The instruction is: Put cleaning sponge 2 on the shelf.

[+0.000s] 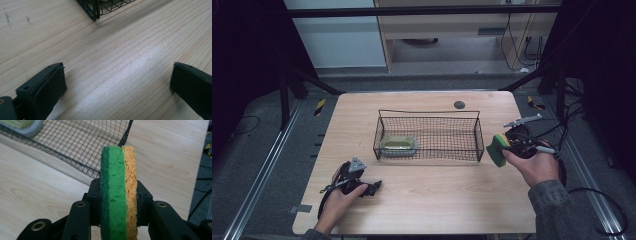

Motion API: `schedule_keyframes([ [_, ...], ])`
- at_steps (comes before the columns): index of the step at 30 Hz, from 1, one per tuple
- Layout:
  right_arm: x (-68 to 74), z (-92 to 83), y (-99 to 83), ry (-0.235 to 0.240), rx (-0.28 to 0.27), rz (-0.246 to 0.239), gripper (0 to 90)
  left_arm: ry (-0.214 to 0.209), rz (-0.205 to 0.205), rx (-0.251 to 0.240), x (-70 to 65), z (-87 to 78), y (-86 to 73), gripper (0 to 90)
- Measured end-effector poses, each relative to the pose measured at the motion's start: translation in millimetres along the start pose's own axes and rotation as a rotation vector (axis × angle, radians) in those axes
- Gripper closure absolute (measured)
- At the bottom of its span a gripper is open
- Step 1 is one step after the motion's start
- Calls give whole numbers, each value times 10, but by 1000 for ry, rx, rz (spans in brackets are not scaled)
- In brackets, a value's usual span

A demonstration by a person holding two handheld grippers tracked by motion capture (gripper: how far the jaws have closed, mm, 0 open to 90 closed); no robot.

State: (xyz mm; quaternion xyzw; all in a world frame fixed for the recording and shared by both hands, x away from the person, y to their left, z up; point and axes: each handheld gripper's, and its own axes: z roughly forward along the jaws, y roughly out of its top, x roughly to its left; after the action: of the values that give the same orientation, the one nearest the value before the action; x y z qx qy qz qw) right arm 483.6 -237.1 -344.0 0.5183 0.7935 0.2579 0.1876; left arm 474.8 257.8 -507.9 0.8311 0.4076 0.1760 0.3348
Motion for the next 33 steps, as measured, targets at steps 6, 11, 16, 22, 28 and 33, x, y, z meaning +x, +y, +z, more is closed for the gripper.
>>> schedule_keyframes([
  [6, -124, -106, 252, -7, -59, 6, 652, 1, -2, -18, 16, 6, -14, 0],
  [11, -177, -153, 433, -21, -104, 8, 651, 1, -2, -18, 15, 5, -14, 0],
  [16, -169, -159, 576, -25, -119, 0, 651, 1, -2, -16, 15, 4, -13, 0],
  [22, -104, -97, 763, -33, -128, -20, 650, 1, -3, -16, 15, 4, -13, 0],
  [28, -32, 3, 884, -31, -136, -31, 650, 1, -1, -14, 16, 3, -13, 0],
  [33, 32, 127, 932, -29, -121, -44, 649, 0, -2, -14, 16, 3, -12, 0],
])
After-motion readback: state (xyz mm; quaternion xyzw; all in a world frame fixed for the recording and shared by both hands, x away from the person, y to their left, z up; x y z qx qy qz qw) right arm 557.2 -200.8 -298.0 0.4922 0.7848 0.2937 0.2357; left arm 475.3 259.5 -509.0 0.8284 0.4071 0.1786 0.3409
